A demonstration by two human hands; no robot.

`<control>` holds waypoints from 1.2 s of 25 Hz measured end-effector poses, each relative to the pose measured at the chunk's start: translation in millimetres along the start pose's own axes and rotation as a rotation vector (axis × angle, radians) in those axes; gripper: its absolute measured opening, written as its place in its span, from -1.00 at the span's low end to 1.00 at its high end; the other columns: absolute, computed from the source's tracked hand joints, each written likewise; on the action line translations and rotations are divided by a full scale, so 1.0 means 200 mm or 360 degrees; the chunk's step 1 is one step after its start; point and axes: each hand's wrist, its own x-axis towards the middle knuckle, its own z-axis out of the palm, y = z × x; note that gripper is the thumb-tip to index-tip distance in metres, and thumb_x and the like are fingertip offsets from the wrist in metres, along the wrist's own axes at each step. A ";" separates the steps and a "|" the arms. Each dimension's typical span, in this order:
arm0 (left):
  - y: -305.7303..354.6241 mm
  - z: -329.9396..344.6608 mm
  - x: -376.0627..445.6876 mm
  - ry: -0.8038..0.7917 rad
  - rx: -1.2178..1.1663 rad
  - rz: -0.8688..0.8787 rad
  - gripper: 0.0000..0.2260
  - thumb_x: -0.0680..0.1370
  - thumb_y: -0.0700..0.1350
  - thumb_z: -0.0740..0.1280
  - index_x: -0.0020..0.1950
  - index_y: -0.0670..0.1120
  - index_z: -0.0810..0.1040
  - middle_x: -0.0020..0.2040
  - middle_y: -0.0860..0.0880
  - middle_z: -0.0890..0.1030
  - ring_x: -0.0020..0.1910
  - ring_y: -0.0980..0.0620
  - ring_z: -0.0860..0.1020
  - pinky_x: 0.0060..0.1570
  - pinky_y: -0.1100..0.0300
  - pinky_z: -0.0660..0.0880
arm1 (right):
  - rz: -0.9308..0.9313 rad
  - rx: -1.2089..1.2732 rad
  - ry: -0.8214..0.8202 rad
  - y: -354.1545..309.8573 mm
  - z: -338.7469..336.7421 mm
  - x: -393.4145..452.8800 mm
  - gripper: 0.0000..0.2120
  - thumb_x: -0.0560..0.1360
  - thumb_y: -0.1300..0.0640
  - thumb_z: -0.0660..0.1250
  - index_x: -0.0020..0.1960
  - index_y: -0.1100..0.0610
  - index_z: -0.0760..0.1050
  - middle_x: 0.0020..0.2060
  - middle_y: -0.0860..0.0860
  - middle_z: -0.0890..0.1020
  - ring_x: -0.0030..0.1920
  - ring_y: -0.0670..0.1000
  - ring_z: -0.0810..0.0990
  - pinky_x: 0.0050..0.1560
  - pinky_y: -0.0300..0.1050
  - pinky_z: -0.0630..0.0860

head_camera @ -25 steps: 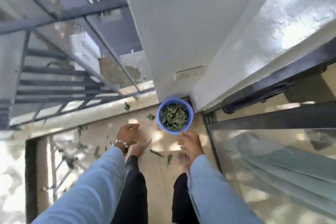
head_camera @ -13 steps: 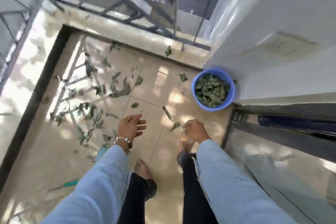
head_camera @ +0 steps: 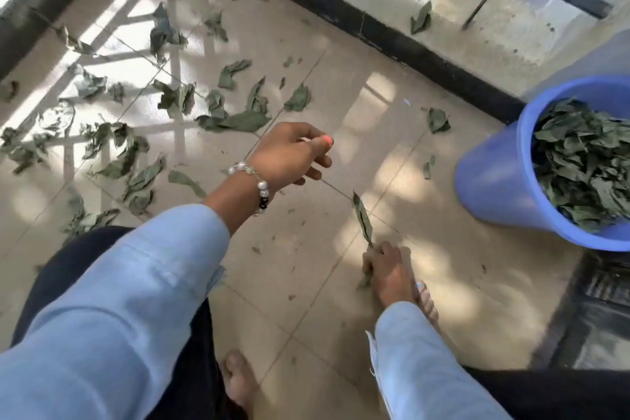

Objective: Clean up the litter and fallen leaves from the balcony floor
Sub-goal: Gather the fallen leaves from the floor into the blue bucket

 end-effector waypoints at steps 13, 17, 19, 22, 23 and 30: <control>-0.15 0.02 0.14 -0.0191 0.0136 0.0012 -0.75 0.61 -0.04 0.26 0.17 -0.17 0.55 -0.05 -0.08 0.67 -0.18 -0.04 0.64 -0.13 0.11 0.58 | -0.0257 -0.0010 0.0619 -0.37 0.05 0.09 -0.78 0.54 0.29 0.25 0.10 0.13 0.61 0.21 0.11 0.53 0.16 0.08 0.48 0.11 -0.14 0.46; -0.20 0.00 0.17 -0.0169 0.0382 0.0002 -0.57 0.57 0.15 0.27 0.20 -0.18 0.56 0.08 -0.13 0.62 0.05 -0.14 0.60 0.05 -0.03 0.58 | -0.0021 0.1269 0.0781 -0.54 -0.09 0.02 -0.94 0.43 0.30 0.43 -0.15 0.17 0.61 -0.20 0.07 0.65 -0.17 0.01 0.60 -0.17 -0.37 0.44; -0.18 0.06 0.14 -0.0211 0.0471 -0.0007 -0.43 0.54 0.26 0.24 0.33 -0.15 0.48 0.23 -0.16 0.54 0.15 -0.17 0.53 0.04 -0.03 0.53 | -0.0171 0.2095 0.0741 -0.67 -0.26 -0.06 -0.84 0.40 0.38 0.44 -0.18 0.15 0.55 -0.29 0.04 0.64 -0.22 0.00 0.60 -0.12 -0.28 0.51; -0.12 0.20 0.11 -0.0309 -0.0174 -0.0072 -0.47 0.57 0.26 0.16 0.27 -0.14 0.51 0.17 -0.17 0.57 -0.03 -0.10 0.57 -0.10 0.05 0.52 | -0.0422 0.2434 0.0746 -0.78 -0.41 -0.12 -0.80 0.46 0.42 0.34 -0.11 0.14 0.56 -0.26 0.07 0.67 -0.22 0.00 0.66 -0.14 -0.14 0.61; -0.10 0.23 0.10 -0.0303 -0.0534 -0.0165 -0.53 0.60 0.22 0.14 0.14 -0.15 0.56 0.04 -0.17 0.62 -0.12 -0.09 0.58 -0.15 0.05 0.54 | -0.0447 0.2300 0.0757 -0.79 -0.42 -0.13 -0.83 0.46 0.34 0.37 -0.12 0.08 0.59 -0.23 0.07 0.69 -0.19 0.01 0.67 -0.13 -0.11 0.62; -0.06 0.23 0.25 0.0024 -0.1031 -0.0447 -0.75 0.63 -0.26 0.01 -0.06 -0.20 0.48 -0.39 -0.14 0.51 -0.48 0.03 0.33 -0.56 0.32 0.35 | -0.0705 0.1663 0.0873 -0.49 -0.54 0.08 -0.88 0.51 0.20 0.36 -0.02 0.10 0.66 -0.04 0.00 0.66 0.04 -0.04 0.59 0.15 -0.13 0.48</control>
